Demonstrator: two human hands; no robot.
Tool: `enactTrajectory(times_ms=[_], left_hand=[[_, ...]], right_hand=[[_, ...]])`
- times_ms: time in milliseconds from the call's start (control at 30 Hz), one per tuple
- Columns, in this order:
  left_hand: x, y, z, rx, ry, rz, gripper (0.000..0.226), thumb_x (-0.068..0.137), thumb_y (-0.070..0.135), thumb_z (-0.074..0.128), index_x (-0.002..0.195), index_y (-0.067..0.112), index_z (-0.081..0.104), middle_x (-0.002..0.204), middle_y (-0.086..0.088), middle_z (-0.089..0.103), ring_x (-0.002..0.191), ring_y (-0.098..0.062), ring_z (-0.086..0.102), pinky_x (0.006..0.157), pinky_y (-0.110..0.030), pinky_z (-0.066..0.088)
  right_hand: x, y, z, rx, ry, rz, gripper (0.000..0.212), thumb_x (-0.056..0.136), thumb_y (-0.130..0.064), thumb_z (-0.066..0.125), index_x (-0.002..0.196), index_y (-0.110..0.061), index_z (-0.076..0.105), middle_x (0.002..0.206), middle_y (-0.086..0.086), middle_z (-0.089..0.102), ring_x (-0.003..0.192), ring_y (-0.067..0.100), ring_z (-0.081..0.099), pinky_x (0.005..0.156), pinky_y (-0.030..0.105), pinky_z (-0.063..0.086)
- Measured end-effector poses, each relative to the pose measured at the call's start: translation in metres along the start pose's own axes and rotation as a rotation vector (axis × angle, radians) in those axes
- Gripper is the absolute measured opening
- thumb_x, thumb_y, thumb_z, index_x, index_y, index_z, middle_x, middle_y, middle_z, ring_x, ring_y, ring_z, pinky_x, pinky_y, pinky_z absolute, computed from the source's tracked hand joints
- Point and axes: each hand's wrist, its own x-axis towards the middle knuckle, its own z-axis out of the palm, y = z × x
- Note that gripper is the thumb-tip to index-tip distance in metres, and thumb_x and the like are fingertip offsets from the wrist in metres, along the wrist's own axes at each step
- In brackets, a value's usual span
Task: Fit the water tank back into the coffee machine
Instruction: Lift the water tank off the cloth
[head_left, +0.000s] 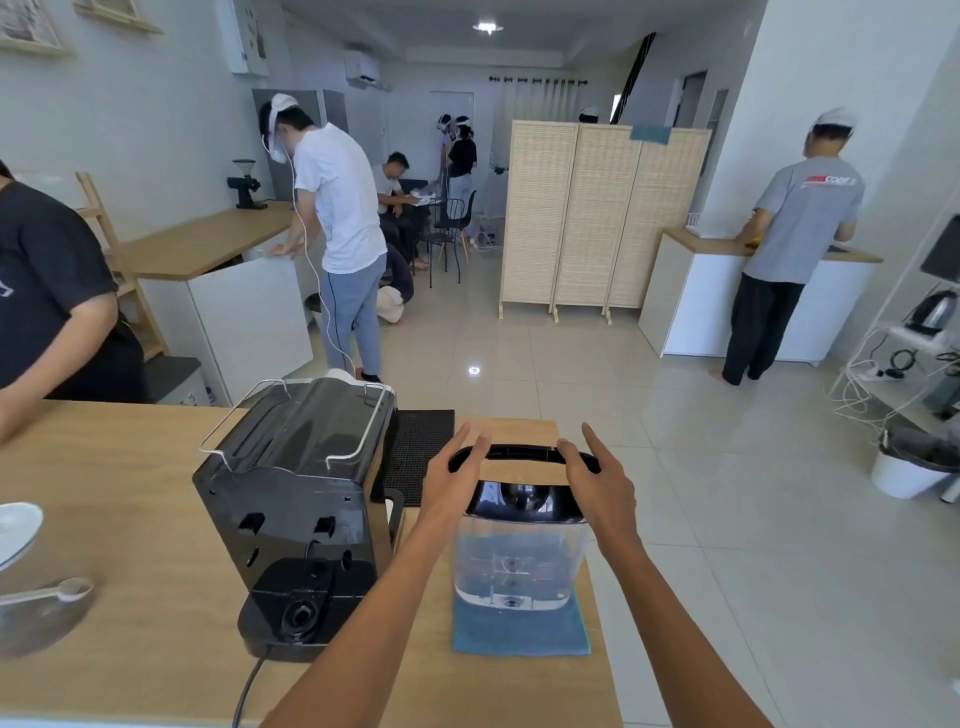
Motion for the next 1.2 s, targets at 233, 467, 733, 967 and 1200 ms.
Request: enactTrajectory(times_ms=[233,467,733,967,1200], left_hand=[[-0.002,-0.006,-0.011,-0.008,-0.132,-0.071,0.063,0.090,0.053,0.063,0.147,0.029,0.048,0.154,0.005,0.045,0.145,-0.020,0.035,0.119,-0.040,0.026],[-0.011,-0.014,-0.024,0.102,-0.263,-0.021,0.057,0.089,0.043,0.070,0.143,0.038,0.050,0.153,0.005,0.044,0.142,-0.018,0.036,0.118,-0.040,0.029],[-0.012,-0.019,-0.029,0.231,-0.334,0.014,0.090,0.077,0.047,0.082,0.153,0.045,0.033,0.160,0.011,0.033,0.147,-0.016,0.028,0.118,-0.040,0.027],[-0.021,-0.022,-0.030,0.286,-0.344,0.080,0.090,0.078,0.040,0.084,0.153,0.041,0.035,0.157,0.017,0.033,0.142,-0.005,0.028,0.120,-0.038,0.028],[-0.034,-0.021,-0.028,0.634,-0.326,0.170,0.097,0.078,0.041,0.083,0.148,0.063,0.021,0.147,-0.008,0.042,0.139,-0.029,0.039,0.109,-0.041,0.040]], right_hand=[[-0.002,0.017,-0.004,0.028,-0.060,-0.122,0.059,0.098,-0.044,0.057,0.154,-0.040,0.039,0.135,-0.001,0.060,0.121,0.018,0.056,0.096,0.024,0.038],[-0.004,0.044,-0.011,-0.070,-0.215,-0.238,0.074,0.094,-0.045,0.063,0.159,-0.038,0.027,0.128,-0.013,0.054,0.113,0.001,0.052,0.086,0.005,0.038],[0.004,0.081,-0.007,-0.108,-0.278,-0.264,0.094,0.082,-0.050,0.070,0.160,-0.036,0.021,0.135,-0.016,0.054,0.124,0.006,0.054,0.092,0.001,0.039],[0.008,0.094,-0.006,-0.112,-0.293,-0.277,0.093,0.084,-0.044,0.075,0.159,-0.042,0.021,0.132,-0.010,0.054,0.124,0.014,0.055,0.095,0.017,0.043],[0.008,0.095,-0.012,-0.127,-0.328,-0.367,0.096,0.073,-0.072,0.069,0.156,-0.045,0.029,0.128,-0.018,0.057,0.122,0.012,0.053,0.098,0.033,0.051]])
